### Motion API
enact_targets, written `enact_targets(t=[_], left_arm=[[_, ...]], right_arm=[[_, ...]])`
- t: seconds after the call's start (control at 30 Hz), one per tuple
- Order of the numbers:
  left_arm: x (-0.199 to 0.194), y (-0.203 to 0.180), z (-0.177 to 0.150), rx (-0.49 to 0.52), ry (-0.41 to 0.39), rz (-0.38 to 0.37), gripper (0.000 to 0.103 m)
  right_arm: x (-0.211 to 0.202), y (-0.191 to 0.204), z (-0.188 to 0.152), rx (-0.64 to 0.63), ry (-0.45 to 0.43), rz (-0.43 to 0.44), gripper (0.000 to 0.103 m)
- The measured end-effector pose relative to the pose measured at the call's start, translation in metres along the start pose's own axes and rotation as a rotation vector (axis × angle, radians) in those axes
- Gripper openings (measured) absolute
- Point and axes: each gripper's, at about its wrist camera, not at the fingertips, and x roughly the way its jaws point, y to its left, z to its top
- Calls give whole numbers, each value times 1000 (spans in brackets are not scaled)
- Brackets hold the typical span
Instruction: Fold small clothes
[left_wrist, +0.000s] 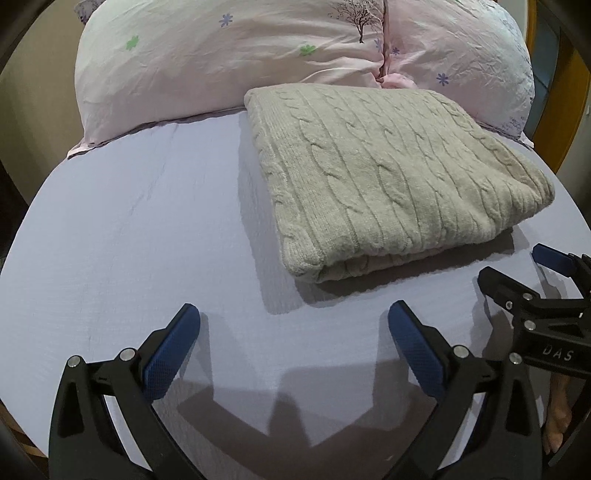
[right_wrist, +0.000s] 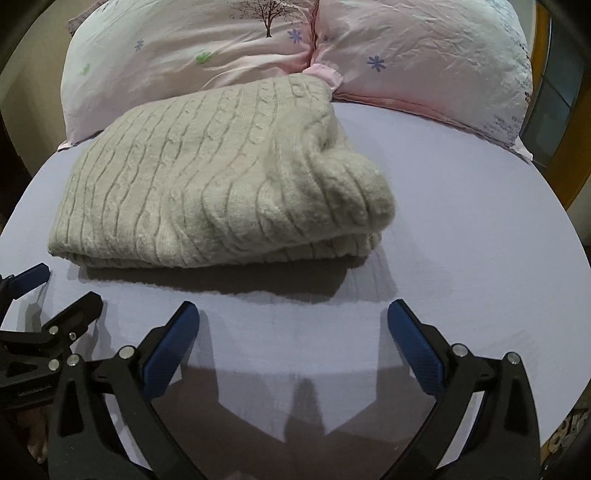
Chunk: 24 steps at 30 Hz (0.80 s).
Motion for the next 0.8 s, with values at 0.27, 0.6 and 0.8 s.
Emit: enact_targets(t=[0.27,0.6,0.8], left_arm=[[0,1,1,3,0,-2,102],[0,2,1,4,0,-2,102],[0,2,1,4,0,-3,102]], right_arm=[[-1,1,0,0,0,-1,101],[-1,1,0,2,0,-3,101],[-1,1,0,3,0,-4,101]])
